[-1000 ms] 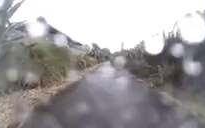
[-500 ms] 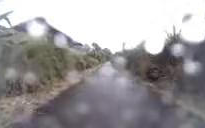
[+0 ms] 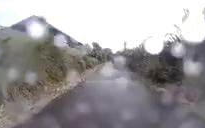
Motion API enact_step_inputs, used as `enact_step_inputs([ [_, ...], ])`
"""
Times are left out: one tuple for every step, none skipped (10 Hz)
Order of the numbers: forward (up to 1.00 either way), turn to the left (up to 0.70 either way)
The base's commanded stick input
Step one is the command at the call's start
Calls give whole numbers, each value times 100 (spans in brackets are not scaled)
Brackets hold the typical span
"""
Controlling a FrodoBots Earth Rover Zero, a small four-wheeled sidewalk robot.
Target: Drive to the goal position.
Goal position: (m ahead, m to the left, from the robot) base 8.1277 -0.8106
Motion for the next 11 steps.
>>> enact_step_inputs([
  [100, 0],
  [100, 0],
  [100, 0],
  [100, 0],
  [100, 0],
  [100, 0],
  [100, 0],
  [100, 0],
  [100, 0],
  [100, 0],
  [100, 0],
])
